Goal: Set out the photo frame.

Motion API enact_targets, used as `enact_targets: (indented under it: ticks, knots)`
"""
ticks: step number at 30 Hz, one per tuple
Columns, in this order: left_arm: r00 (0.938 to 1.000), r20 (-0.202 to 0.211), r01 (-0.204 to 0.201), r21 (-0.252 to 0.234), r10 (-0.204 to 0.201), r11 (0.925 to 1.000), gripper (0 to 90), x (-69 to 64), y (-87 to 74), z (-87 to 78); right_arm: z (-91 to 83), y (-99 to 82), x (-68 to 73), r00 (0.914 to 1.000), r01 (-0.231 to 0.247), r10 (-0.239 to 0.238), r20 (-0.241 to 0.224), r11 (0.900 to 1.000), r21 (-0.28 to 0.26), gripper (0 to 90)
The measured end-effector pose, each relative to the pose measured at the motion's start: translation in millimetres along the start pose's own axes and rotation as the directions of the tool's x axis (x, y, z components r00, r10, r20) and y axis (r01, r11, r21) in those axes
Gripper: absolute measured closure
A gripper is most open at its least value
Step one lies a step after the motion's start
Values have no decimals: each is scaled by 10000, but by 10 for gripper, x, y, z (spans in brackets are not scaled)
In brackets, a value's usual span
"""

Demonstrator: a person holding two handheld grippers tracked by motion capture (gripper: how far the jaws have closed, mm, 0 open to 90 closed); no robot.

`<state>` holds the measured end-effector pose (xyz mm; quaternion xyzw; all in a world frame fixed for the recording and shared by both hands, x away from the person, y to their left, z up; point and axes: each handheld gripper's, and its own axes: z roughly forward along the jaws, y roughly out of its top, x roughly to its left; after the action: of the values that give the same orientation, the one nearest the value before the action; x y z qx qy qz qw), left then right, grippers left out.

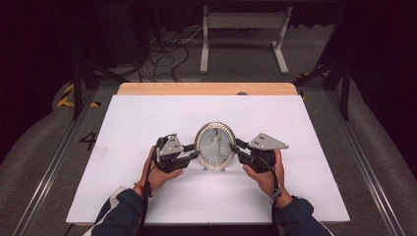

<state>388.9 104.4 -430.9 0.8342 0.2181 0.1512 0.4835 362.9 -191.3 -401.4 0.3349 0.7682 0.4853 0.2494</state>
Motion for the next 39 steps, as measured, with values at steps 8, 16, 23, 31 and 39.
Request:
enact_targets:
  ticks: [8, 16, 23, 31, 39]
  knots:
    - [9992, -89, -398, 77, 398, 9992, 609, -51, 17, -48, -18, -1, 61, 9959, 886, -890, 152, 9956, 300, 550]
    - [9969, -399, -665, 262, 675, 9974, 500, -77, 23, -84, -18, 6, 44, 9966, 813, -817, 58, 9953, 530, 395]
    - [9944, -785, -660, 548, 702, 9963, 298, -123, 30, -79, -6, -14, 67, 9923, 1233, -1242, 26, 9875, 984, 238]
    - [9939, -1019, -351, 658, 417, 9972, 133, -114, 20, -66, 20, -37, 42, 9946, 1038, -1026, -163, 9878, 1163, 105]
    - [9932, -916, -639, 825, 714, 9945, 98, -133, 17, -66, 22, -49, 34, 9944, 1056, -1049, -121, 9868, 1229, 53]
